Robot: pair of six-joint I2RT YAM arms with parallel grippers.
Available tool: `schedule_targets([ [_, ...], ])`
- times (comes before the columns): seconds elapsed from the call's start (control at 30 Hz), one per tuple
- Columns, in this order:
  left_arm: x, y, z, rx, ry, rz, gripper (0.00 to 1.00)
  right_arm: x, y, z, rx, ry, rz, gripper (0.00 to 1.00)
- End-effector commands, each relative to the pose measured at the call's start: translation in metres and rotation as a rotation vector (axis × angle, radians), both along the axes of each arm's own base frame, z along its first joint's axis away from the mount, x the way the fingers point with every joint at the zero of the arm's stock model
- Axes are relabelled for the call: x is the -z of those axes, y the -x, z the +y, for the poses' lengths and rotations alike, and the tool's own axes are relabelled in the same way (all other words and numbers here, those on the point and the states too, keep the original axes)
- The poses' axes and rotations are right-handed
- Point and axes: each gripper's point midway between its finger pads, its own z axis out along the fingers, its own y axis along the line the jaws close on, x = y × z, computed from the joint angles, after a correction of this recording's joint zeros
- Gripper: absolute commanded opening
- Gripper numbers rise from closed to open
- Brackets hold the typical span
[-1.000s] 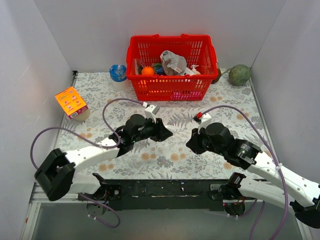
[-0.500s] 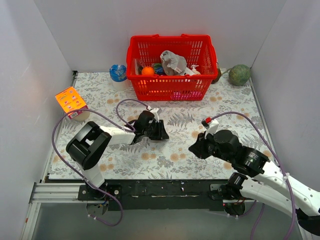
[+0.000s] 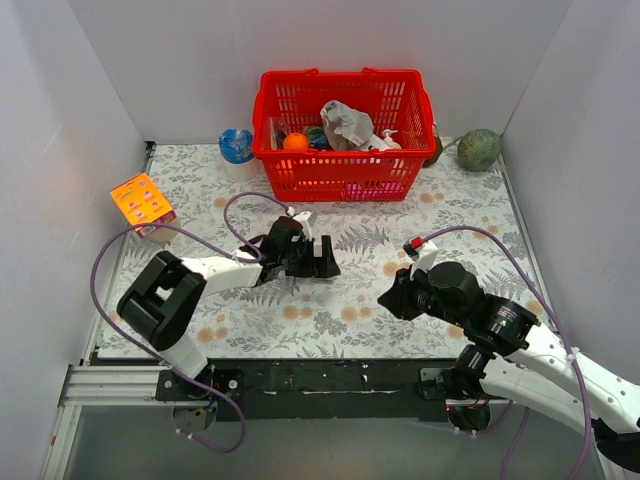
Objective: Insert the wireless bluetooth earbuds into the charging case
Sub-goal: Place the charging case at the center of the board, then reset both arms
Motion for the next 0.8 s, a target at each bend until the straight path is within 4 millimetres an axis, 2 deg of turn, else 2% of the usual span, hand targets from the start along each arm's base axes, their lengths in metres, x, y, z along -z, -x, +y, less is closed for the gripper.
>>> schedule_targets([
  [0.0, -0.011, 0.01, 0.042, -0.074, -0.106, 0.004, 0.98, -0.001, 0.0, -0.002, 0.012, -0.005, -0.005, 0.25],
  [0.13, -0.041, 0.012, 0.072, -0.209, -0.132, -0.041, 0.98, 0.003, -0.002, -0.008, 0.032, 0.017, -0.016, 0.25],
  [0.17, -0.045, 0.01, 0.085, -0.3, -0.151, -0.04, 0.98, 0.005, -0.003, -0.01, 0.04, 0.025, -0.019, 0.25],
  [0.2, -0.062, 0.01, 0.09, -0.35, -0.111, -0.074, 0.98, 0.005, -0.004, -0.011, 0.047, 0.025, -0.022, 0.25],
  [0.23, -0.07, 0.008, 0.097, -0.414, -0.091, -0.086, 0.98, 0.006, -0.005, -0.012, 0.048, 0.029, -0.026, 0.25],
  [0.27, -0.076, 0.008, 0.101, -0.517, -0.031, -0.05, 0.98, 0.01, -0.005, -0.012, 0.05, 0.035, -0.025, 0.25],
  [0.3, -0.091, 0.01, 0.107, -0.563, 0.021, -0.073, 0.98, 0.011, -0.005, -0.013, 0.052, 0.034, -0.028, 0.25],
  [0.4, -0.112, 0.019, 0.105, -0.617, 0.153, -0.039, 0.98, 0.018, -0.006, -0.012, 0.053, 0.019, -0.041, 0.29],
  [0.53, -0.14, 0.027, 0.106, -0.605, 0.244, -0.074, 0.98, 0.023, -0.012, -0.014, 0.111, -0.021, -0.043, 0.38],
  [0.6, -0.147, 0.029, 0.106, -0.555, 0.226, -0.123, 0.98, 0.022, -0.013, -0.014, 0.123, -0.041, -0.053, 0.42],
  [0.7, -0.145, 0.028, 0.114, -0.569, 0.187, -0.145, 0.98, 0.019, -0.016, -0.016, 0.159, -0.054, -0.047, 0.57],
  [0.73, -0.145, 0.029, 0.114, -0.548, 0.169, -0.16, 0.98, 0.017, -0.018, -0.017, 0.186, -0.064, -0.043, 0.7],
  [0.77, -0.146, 0.031, 0.118, -0.549, 0.162, -0.171, 0.98, 0.016, -0.02, -0.018, 0.203, -0.07, -0.041, 0.73],
])
